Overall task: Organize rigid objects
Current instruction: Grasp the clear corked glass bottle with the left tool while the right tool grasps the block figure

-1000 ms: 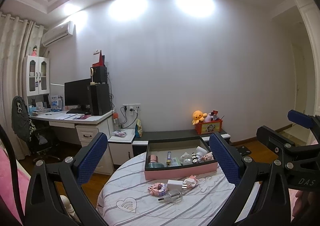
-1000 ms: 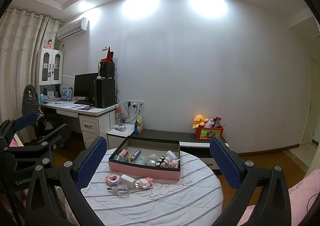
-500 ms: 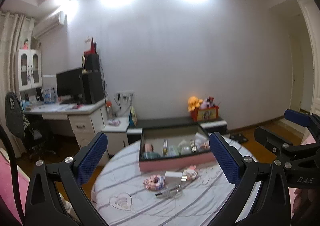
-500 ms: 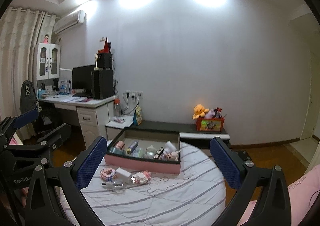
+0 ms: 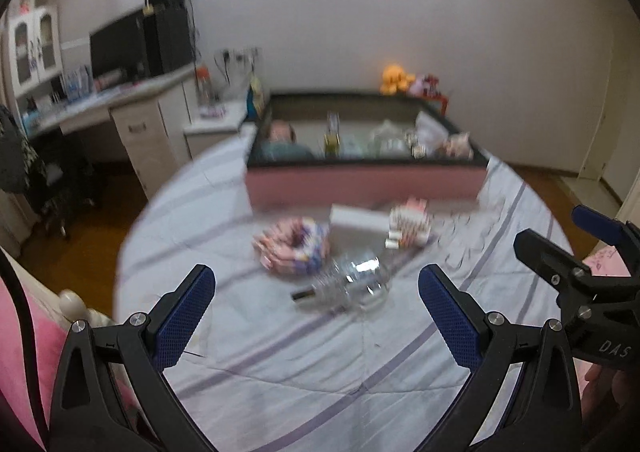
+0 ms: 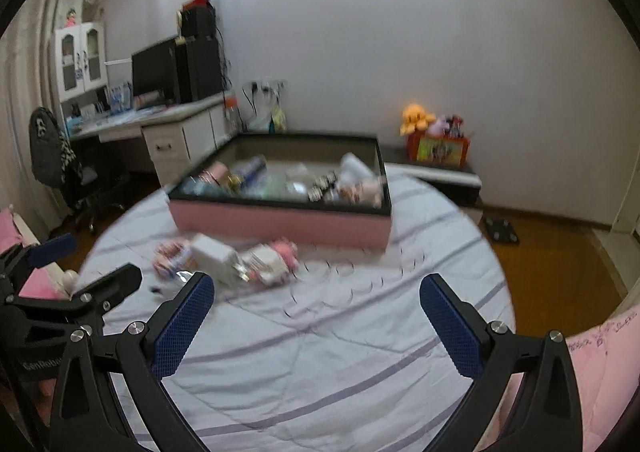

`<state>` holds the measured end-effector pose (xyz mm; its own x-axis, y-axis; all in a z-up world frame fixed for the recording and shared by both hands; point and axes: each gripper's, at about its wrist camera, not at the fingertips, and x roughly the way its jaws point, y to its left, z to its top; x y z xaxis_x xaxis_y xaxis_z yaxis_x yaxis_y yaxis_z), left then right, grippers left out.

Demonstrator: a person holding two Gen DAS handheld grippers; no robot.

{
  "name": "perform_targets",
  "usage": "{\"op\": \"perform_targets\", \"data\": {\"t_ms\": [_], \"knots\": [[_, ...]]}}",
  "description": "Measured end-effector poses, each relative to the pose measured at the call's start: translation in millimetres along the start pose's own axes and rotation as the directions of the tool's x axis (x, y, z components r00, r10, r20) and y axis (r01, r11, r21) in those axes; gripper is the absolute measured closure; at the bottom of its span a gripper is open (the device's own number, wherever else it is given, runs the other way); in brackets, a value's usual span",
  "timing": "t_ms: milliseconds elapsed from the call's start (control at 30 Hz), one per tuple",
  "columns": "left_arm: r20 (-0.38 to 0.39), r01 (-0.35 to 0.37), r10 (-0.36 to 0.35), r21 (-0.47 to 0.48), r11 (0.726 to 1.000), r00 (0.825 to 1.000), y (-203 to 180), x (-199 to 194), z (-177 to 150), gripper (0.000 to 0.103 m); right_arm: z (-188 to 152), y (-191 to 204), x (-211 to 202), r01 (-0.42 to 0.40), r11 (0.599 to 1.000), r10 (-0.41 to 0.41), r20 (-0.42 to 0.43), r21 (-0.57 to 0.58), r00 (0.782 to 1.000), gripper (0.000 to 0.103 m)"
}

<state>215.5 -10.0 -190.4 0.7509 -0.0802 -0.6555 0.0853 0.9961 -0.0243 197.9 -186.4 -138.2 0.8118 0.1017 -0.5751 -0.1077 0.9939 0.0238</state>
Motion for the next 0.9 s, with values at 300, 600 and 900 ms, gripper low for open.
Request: {"op": "perform_targets", "data": {"t_ms": [300,600,900], "knots": [[-0.196,-0.01,-0.019,-0.145,0.989,0.98,1.9,69.0,-9.3,0.0,-16.3,-23.4,42.9,0.022,0.999,-0.019,-0.112,0.028,0.994,0.0],[-0.162,0.005,-0.021,-0.102,0.995,0.987,2.5,62.0,-9.4,0.026,-14.8,-16.6,65.5,-0.019,1.0,0.022,-0.172,0.022,0.985,0.0],[-0.125,-0.021,0.008,-0.101,0.995,0.992,34.9,37.3,-14.7,0.026,1.6,19.1,107.0,-0.074,0.995,0.054,-0.262,-0.067,0.963,0.0]]}}
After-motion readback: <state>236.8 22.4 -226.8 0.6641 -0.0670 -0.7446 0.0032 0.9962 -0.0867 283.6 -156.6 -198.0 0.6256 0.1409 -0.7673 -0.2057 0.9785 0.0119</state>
